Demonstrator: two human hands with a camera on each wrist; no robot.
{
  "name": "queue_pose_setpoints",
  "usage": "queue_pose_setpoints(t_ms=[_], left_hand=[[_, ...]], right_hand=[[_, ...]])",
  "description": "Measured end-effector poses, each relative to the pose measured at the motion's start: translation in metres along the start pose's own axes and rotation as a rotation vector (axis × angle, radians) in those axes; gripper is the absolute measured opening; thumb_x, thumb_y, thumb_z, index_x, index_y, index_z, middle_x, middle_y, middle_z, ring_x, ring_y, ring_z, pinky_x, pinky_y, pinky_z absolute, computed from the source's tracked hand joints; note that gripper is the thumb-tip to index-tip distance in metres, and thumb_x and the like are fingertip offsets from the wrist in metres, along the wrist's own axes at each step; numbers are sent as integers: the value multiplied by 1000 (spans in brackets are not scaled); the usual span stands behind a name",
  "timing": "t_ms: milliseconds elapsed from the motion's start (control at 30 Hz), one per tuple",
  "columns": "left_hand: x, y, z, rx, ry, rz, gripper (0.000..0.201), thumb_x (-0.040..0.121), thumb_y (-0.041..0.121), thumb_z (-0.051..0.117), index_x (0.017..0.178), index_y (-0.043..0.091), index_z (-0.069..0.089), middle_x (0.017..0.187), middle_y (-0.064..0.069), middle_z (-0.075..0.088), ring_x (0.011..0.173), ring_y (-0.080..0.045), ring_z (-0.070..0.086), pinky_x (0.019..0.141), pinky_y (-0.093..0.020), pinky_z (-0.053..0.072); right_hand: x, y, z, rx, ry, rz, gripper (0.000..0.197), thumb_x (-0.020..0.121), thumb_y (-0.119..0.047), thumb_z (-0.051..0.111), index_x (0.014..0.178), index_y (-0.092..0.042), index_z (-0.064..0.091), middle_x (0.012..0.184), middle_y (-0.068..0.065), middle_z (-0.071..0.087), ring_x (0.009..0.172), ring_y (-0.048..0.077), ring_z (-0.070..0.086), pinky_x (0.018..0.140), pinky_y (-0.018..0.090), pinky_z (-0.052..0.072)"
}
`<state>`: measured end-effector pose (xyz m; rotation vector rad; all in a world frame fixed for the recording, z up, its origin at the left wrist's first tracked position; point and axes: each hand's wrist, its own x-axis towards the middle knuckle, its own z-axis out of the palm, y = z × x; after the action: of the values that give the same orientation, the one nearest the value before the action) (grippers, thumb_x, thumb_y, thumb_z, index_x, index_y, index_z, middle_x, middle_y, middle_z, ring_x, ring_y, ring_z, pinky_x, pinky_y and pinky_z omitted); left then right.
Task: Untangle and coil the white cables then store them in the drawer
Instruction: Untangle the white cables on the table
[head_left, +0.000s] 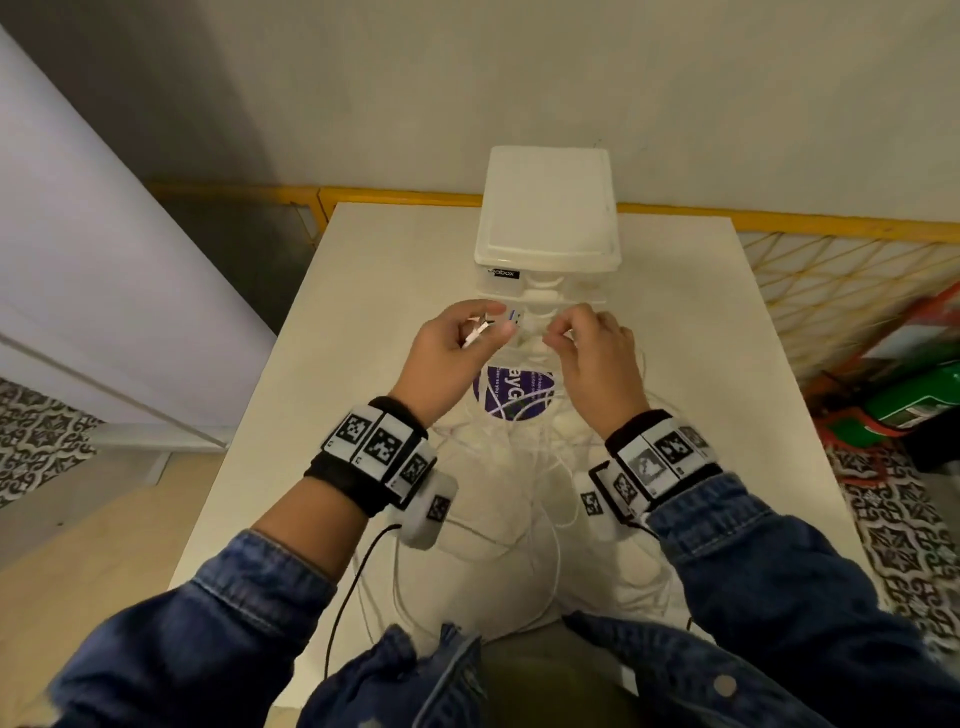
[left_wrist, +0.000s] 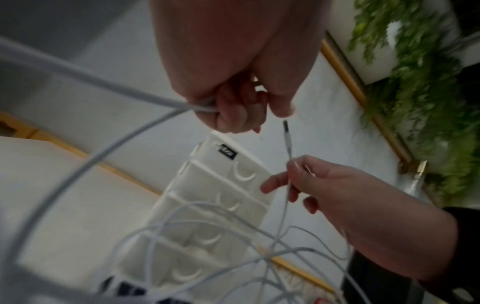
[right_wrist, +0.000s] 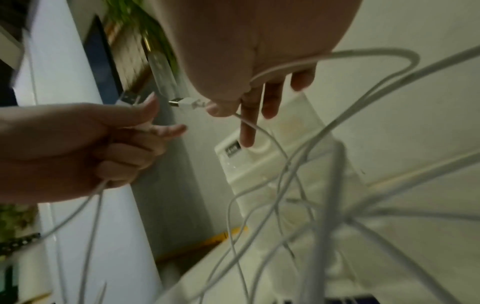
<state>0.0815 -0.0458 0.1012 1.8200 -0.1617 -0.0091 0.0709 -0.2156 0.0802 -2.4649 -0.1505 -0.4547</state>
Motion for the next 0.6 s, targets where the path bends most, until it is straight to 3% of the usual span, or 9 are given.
queue_pose_setpoints(t_ms=[67, 133, 233, 367, 433, 500, 533, 600], left_hand=[[-1, 20, 10, -69, -17, 68, 16, 85, 23, 67, 101, 19, 68, 87, 1, 64, 79, -4, 56, 75, -13, 44], [-1, 36, 19, -86, 11, 119, 13, 88, 21, 63, 96, 13, 69, 89, 5, 67, 80, 3, 59, 76, -10, 43], [-2, 50, 27, -98, 62, 191, 15, 94, 15, 50, 84, 17, 62, 84, 5, 63, 60, 6, 52, 64, -12, 38], [-8, 67, 30, -206, 87, 212, 26, 100, 19, 36, 77, 18, 48, 71, -9, 59, 48, -2, 41, 52, -15, 34], [-10, 70, 32, -226, 75, 184, 28, 101, 21, 34, 77, 13, 47, 63, -6, 50, 47, -2, 39, 50, -13, 33], [-12, 68, 36, -186, 53, 139, 30, 100, 29, 35, 79, 14, 49, 61, 0, 43, 47, -3, 37, 50, -16, 32], [-16, 66, 39, -155, 45, 109, 30, 99, 33, 36, 80, 16, 52, 62, 3, 44, 48, -2, 37, 52, -18, 32], [-23, 67, 45, -124, 15, 63, 28, 98, 37, 38, 89, 20, 58, 65, 8, 49, 49, 4, 45, 55, -18, 36]], right_hand=[[-1, -13, -13, 91, -7, -41, 11, 91, -18, 53, 92, -7, 53, 87, 9, 65, 84, 28, 54, 69, 30, 27], [-3, -22, -25, 192, -18, -38, 10, 92, -18, 51, 93, -7, 51, 86, 10, 65, 77, 23, 54, 62, 29, 29], [-7, -28, -41, 280, -25, -30, 13, 95, -22, 46, 94, -9, 51, 87, 4, 64, 77, 21, 57, 67, 35, 42], [-12, -26, -63, 246, 46, 64, 23, 98, -31, 39, 105, -18, 56, 79, -3, 61, 69, 16, 55, 65, 33, 44], [-13, -25, -71, 319, 17, 159, 31, 98, -36, 34, 121, -23, 51, 98, -3, 63, 87, 9, 56, 79, 27, 42], [-13, -27, -77, 450, -41, 190, 41, 100, -28, 31, 139, -19, 36, 129, -1, 52, 112, 1, 41, 95, 18, 28], [-13, -30, -79, 472, -72, 164, 44, 100, -23, 31, 143, -15, 29, 131, 3, 48, 114, 2, 37, 95, 14, 25], [-14, -37, -79, 443, -80, 88, 46, 98, -17, 40, 142, -10, 31, 114, 4, 51, 106, 8, 44, 91, 14, 31]])
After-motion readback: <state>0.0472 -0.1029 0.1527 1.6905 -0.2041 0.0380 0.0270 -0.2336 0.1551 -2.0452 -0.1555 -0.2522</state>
